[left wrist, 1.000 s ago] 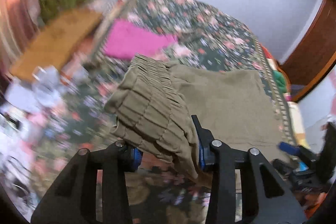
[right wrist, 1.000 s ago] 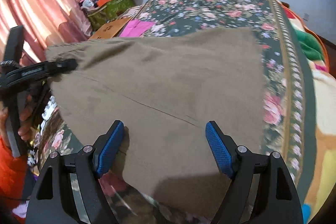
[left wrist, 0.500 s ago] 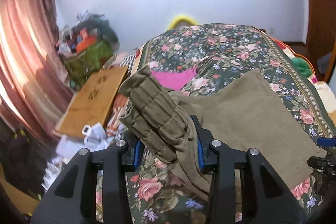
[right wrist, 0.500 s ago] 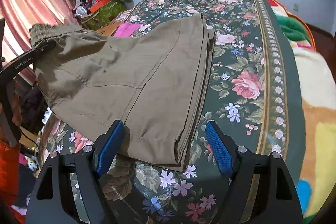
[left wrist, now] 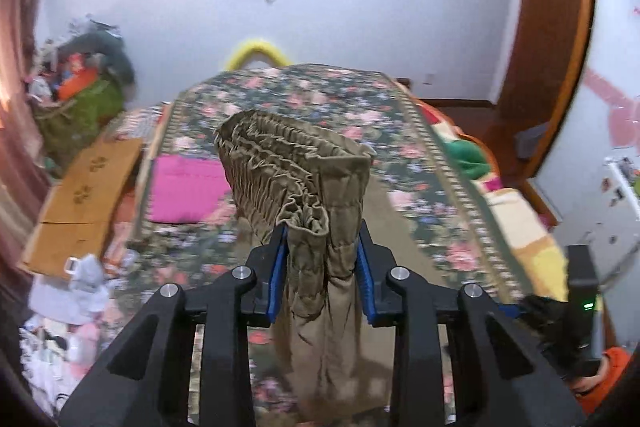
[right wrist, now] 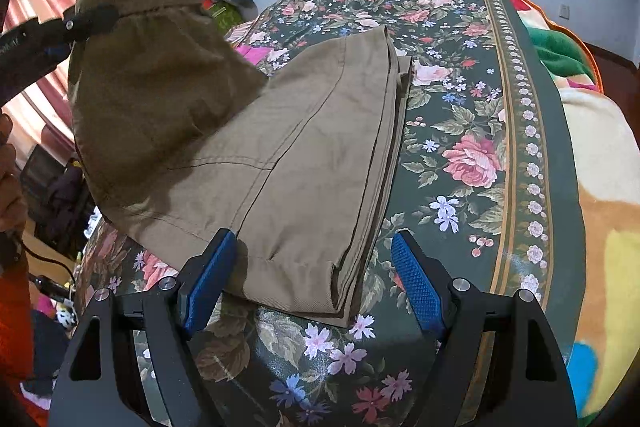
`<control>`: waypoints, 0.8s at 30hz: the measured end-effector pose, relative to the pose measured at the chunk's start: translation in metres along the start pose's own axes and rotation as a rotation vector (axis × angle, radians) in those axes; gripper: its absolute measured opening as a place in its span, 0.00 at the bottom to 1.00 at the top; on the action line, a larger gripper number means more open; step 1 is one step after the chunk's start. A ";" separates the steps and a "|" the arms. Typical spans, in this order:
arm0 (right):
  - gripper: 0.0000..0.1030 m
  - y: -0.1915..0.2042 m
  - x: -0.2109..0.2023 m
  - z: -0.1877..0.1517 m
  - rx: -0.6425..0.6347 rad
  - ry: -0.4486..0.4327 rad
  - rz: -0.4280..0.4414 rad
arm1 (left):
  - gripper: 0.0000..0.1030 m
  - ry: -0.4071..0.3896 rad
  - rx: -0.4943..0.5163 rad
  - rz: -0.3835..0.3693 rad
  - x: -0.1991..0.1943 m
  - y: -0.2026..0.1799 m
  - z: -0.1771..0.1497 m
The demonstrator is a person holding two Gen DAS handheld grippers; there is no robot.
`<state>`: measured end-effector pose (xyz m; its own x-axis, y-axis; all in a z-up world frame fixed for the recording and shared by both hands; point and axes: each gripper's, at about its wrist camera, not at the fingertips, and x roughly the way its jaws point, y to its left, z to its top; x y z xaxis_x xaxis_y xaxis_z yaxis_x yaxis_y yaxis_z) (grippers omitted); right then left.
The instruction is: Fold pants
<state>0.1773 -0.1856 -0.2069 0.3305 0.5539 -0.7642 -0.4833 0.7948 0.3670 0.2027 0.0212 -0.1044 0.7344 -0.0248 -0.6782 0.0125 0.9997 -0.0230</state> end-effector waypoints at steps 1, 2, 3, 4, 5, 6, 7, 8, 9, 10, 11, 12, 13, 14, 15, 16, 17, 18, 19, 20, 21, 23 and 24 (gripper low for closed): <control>0.75 0.000 0.001 0.000 0.001 0.000 0.001 | 0.30 0.008 -0.003 -0.023 0.002 -0.003 0.001; 0.75 0.000 0.001 0.001 0.001 0.000 0.002 | 0.30 0.018 -0.006 -0.049 0.004 -0.007 0.002; 0.75 -0.001 0.001 0.001 0.001 -0.001 0.002 | 0.30 0.030 -0.005 -0.075 0.006 -0.011 0.002; 0.75 0.000 0.001 0.001 0.001 -0.001 0.002 | 0.30 0.037 -0.004 -0.091 0.008 -0.015 0.002; 0.75 -0.001 0.001 0.001 0.001 -0.002 0.002 | 0.30 0.049 0.000 -0.111 0.010 -0.020 0.002; 0.75 0.000 0.001 0.001 0.001 -0.001 0.001 | 0.30 0.061 0.001 -0.125 0.015 -0.025 0.002; 0.75 -0.001 0.001 0.001 0.001 -0.001 0.001 | 0.30 0.074 0.003 -0.141 0.018 -0.029 0.001; 0.75 -0.001 0.001 0.001 0.000 -0.002 0.001 | 0.30 0.092 0.006 -0.162 0.021 -0.034 -0.001; 0.75 -0.001 0.001 0.001 0.000 -0.002 0.001 | 0.30 0.106 0.010 -0.175 0.023 -0.037 -0.003; 0.75 -0.001 0.001 0.001 0.001 -0.002 0.002 | 0.30 0.119 0.014 -0.186 0.025 -0.040 -0.005; 0.75 -0.001 0.001 0.001 0.001 -0.002 0.002 | 0.30 0.134 0.019 -0.195 0.028 -0.043 -0.008; 0.75 -0.001 0.000 0.001 0.001 -0.002 0.002 | 0.30 0.153 0.028 -0.206 0.031 -0.048 -0.010; 0.75 -0.001 0.000 0.001 0.000 -0.002 0.001 | 0.30 0.170 0.037 -0.215 0.034 -0.052 -0.013; 0.75 -0.001 0.001 0.001 0.000 -0.002 0.001 | 0.30 0.184 0.045 -0.222 0.036 -0.055 -0.015; 0.75 -0.001 0.001 0.001 0.000 -0.002 0.001 | 0.30 0.201 0.055 -0.224 0.039 -0.060 -0.018; 0.75 -0.001 0.000 0.001 0.000 -0.002 0.001 | 0.35 0.214 0.062 -0.225 0.041 -0.062 -0.020; 0.75 -0.001 0.001 0.001 0.001 -0.003 0.001 | 0.41 0.227 0.065 -0.232 0.042 -0.064 -0.022; 0.75 -0.001 0.000 0.000 0.001 -0.003 0.001 | 0.45 0.240 0.063 -0.249 0.042 -0.065 -0.023; 0.75 -0.001 -0.001 0.001 0.002 -0.006 -0.002 | 0.53 0.243 0.057 -0.261 0.041 -0.065 -0.023; 0.75 0.000 -0.002 0.001 0.002 -0.008 -0.005 | 0.61 0.237 0.052 -0.264 0.040 -0.063 -0.023; 0.75 0.000 -0.003 0.002 0.001 -0.012 -0.009 | 0.64 0.219 0.046 -0.258 0.037 -0.061 -0.022; 0.75 0.001 -0.005 0.003 -0.007 -0.014 -0.022 | 0.74 0.189 0.041 -0.243 0.031 -0.056 -0.017; 0.75 0.001 -0.006 0.003 -0.012 -0.021 -0.028 | 0.77 0.172 0.038 -0.227 0.030 -0.051 -0.014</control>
<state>0.1775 -0.1873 -0.2002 0.3606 0.5367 -0.7628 -0.4836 0.8069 0.3391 0.2144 -0.0310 -0.1336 0.5843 -0.2461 -0.7733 0.1911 0.9678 -0.1635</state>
